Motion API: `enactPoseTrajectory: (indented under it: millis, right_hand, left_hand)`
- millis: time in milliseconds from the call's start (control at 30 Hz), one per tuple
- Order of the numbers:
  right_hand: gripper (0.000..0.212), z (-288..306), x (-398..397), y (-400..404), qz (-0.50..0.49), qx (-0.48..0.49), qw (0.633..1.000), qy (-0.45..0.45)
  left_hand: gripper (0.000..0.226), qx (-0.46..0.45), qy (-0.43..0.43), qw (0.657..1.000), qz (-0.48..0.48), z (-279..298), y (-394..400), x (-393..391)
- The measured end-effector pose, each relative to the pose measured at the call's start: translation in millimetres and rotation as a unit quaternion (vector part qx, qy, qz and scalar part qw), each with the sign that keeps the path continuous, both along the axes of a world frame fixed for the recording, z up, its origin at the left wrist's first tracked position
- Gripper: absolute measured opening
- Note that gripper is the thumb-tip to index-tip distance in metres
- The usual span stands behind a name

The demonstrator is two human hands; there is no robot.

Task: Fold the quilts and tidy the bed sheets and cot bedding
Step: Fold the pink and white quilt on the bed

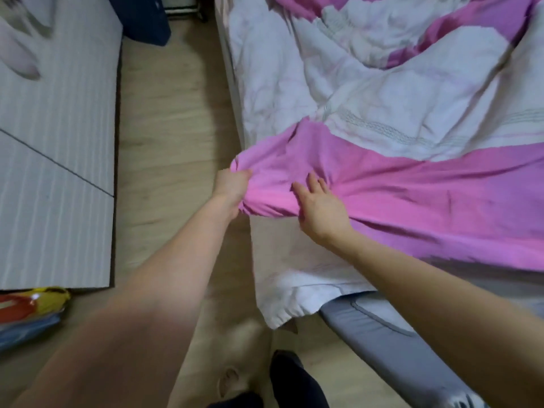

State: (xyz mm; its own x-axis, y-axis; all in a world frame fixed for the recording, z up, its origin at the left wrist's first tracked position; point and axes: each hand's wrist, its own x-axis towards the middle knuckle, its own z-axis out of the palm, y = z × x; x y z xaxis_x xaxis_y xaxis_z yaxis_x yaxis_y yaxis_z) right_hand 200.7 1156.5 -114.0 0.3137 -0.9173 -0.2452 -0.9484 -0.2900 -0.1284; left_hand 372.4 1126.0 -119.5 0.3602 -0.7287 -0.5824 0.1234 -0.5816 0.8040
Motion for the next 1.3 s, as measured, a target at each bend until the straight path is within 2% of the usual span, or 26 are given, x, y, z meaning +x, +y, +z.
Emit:
enactPoseTrajectory:
  millis: [100, 167, 200, 267, 333, 367, 433, 500, 667, 800, 933, 1033, 1133, 1233, 1300]
  right_hand:
    - [0.051, 25, 42, 15, 0.036, -0.033, 0.991, -0.128]
    - [0.044, 27, 75, 40, 0.107, -0.041, 0.976, -0.183]
    - [0.039, 20, 89, 55, 0.141, -0.020, 0.973, -0.183]
    - [0.035, -2, 110, 87, 0.204, 0.073, 0.970, -0.110]
    - [0.043, -23, 94, 98, 0.203, 0.169, 0.964, 0.037]
    - [0.046, -31, 87, 108, 0.190, 0.219, 0.950, 0.115]
    - [0.045, -37, 68, 118, 0.167, 0.278, 0.920, 0.222]
    - [0.041, -34, 60, 111, 0.157, 0.276, 0.917, 0.242]
    - [0.031, 7, 56, 48, 0.037, 0.166, 0.981, 0.089]
    - [0.031, 28, 46, -5, -0.053, 0.095, 0.994, -0.029]
    - [0.035, 32, 23, -107, -0.091, 0.024, 0.991, -0.095]
    - [0.043, 18, 4, -192, -0.073, -0.018, 0.995, -0.058]
    - [0.051, -8, -12, -257, 0.056, -0.008, 0.997, 0.052]
    - [0.050, -33, -25, -298, 0.196, 0.030, 0.964, 0.175]
    - [0.056, -45, -37, -316, 0.212, 0.044, 0.949, 0.231]
  left_hand:
    - [0.028, -0.048, -0.074, 0.994, 0.059, 28, 13, 45]
    - [0.030, -0.028, -0.165, 0.984, 0.066, 30, 49, 83]
    - [0.032, 0.005, -0.231, 0.972, 0.031, 24, 73, 97]
    - [0.034, 0.099, -0.339, 0.924, -0.147, 10, 130, 113]
    - [0.033, 0.152, -0.343, 0.863, -0.339, 1, 155, 96]
    - [0.032, 0.174, -0.326, 0.837, -0.404, 1, 166, 92]
    - [0.034, 0.203, -0.304, 0.792, -0.489, 5, 165, 84]
    - [0.035, 0.199, -0.306, 0.769, -0.524, 16, 151, 84]
    - [0.036, 0.139, -0.333, 0.800, -0.478, 49, 88, 87]
    - [0.039, 0.091, -0.318, 0.817, -0.472, 61, 30, 78]
    - [0.020, 0.030, -0.303, 0.835, -0.458, 56, -67, 44]
    - [0.021, 0.009, -0.270, 0.861, -0.431, 36, -145, 16]
    - [0.022, 0.028, -0.227, 0.880, -0.415, 0, -202, -9]
    - [0.018, 0.050, -0.178, 0.890, -0.416, -34, -236, -24]
    - [0.014, 0.060, -0.157, 0.889, -0.426, -51, -257, -33]
